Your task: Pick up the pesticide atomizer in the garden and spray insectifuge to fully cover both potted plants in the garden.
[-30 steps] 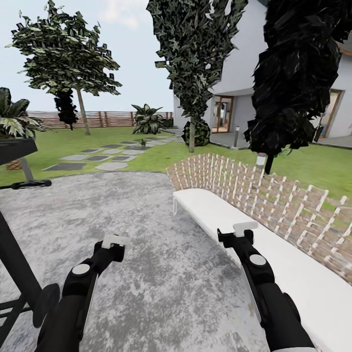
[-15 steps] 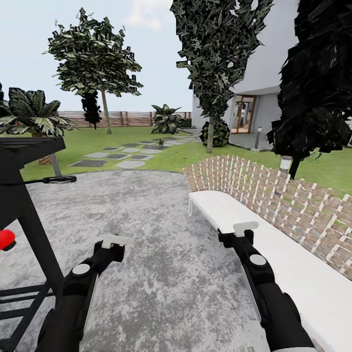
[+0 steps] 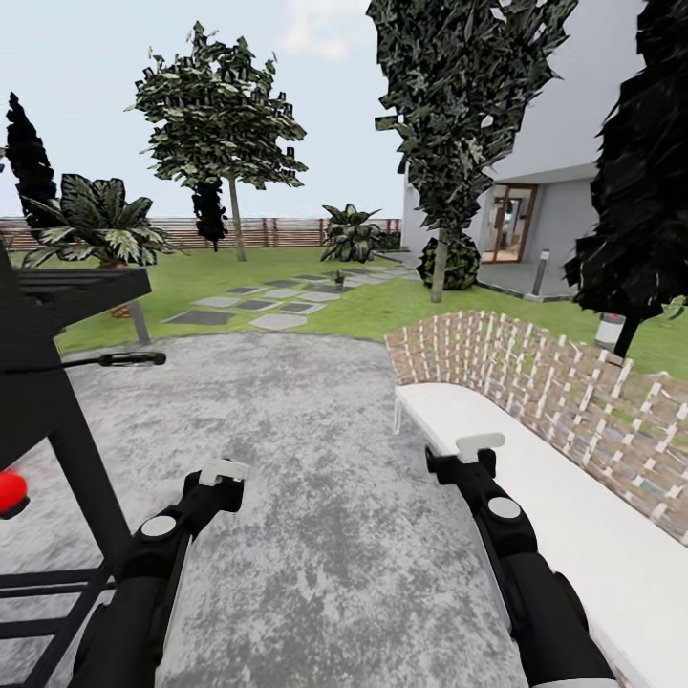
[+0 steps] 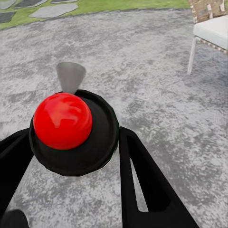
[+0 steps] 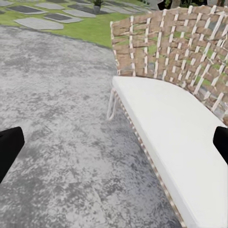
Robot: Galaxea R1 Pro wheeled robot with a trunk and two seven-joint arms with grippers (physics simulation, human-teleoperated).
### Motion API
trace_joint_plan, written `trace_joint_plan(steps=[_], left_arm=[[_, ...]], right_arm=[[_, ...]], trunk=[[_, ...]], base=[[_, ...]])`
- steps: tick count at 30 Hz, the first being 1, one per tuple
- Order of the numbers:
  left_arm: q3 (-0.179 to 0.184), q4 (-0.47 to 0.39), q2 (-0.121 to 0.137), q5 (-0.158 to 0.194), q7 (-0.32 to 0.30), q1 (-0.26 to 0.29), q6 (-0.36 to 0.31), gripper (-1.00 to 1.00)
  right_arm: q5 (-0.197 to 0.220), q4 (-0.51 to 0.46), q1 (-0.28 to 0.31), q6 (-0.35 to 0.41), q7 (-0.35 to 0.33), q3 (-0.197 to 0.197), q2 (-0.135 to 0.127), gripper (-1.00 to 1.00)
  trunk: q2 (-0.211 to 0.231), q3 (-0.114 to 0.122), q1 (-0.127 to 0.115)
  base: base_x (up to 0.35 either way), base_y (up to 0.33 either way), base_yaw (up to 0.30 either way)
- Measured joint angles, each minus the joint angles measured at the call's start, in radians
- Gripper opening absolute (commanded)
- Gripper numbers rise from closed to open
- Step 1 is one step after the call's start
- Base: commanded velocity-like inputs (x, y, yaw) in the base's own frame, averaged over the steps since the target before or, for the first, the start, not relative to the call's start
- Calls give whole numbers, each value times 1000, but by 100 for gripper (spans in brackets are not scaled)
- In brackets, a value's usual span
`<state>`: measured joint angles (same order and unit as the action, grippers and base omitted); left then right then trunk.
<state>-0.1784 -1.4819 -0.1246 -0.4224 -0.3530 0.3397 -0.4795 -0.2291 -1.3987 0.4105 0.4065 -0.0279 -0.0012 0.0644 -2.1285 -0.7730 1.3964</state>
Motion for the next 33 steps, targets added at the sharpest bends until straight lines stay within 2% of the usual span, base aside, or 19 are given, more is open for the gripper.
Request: trace_joint_plan(steps=[9,22,33], left_arm=[[0,0,0,0,0,0,0,-100],[0,0,0,0,0,0,0,-100],[0,0,0,0,0,0,0,-100]], right_arm=[[0,0,0,0,0,0,0,100],[0,1,0,0,0,0,0,100],[0,1,0,0,-1,0,0,100]], trunk=[[0,0,0],[0,0,0],[0,0,1]], base=[[335,-28,29],[275,-182,244],[54,-39,228]])
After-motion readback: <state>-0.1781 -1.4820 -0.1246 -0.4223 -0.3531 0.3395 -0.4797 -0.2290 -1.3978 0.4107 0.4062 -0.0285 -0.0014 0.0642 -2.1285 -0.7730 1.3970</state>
